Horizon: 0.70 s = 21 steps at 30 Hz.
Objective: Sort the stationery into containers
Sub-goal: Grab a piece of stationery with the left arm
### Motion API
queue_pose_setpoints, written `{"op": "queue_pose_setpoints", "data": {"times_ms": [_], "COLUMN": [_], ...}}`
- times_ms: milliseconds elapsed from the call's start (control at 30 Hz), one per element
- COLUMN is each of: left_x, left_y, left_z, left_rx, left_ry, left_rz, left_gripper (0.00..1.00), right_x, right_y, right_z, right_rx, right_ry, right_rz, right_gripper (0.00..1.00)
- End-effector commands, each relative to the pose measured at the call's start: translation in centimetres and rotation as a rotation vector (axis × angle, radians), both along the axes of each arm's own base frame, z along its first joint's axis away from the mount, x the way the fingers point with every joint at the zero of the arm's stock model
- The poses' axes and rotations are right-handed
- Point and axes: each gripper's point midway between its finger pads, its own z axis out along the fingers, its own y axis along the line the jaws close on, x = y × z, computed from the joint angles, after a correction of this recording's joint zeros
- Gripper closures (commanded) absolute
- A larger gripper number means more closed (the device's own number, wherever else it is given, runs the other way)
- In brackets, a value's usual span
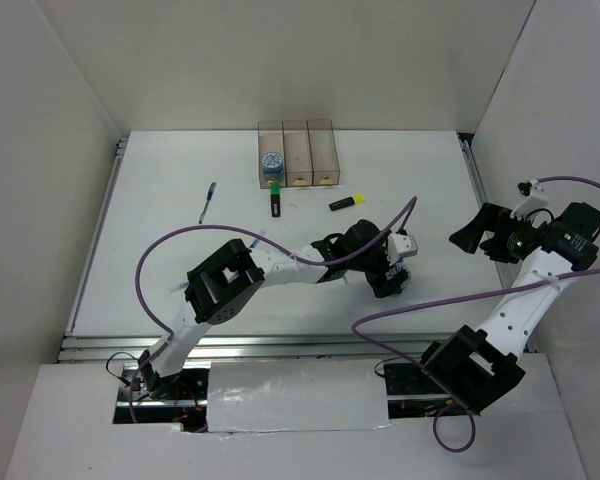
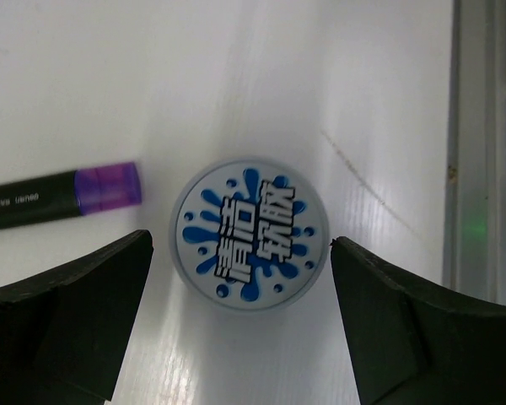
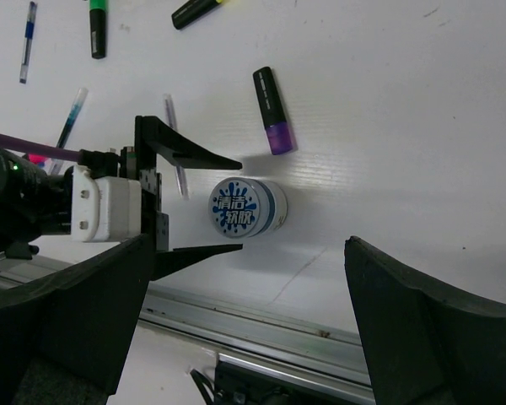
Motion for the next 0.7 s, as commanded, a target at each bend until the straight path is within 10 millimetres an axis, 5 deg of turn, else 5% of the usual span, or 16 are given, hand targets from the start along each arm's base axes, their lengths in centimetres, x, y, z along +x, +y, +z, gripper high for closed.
{"op": "queue_pose_setpoints", "data": {"times_ms": [0,667], "left_x": [1.0,0.9], "left_y": [-0.2,-2.1], "left_z": [2.9,4.4], "left_rx": [-0.046,-0.129], "left_ry": [-0.107,-0.041], "left_rz": [0.022,0.010], "left_gripper": [0.01,0.02], "right_x": [0.2,0.1], "right_y": [0.2,0.1], "right_z": [1.3,0.7], "right_rx": [0.007,0.008], "right_ry": [-0.031,-0.017], "right_rz": [0.013,0.011], "right_gripper": [0.00,0.00]}}
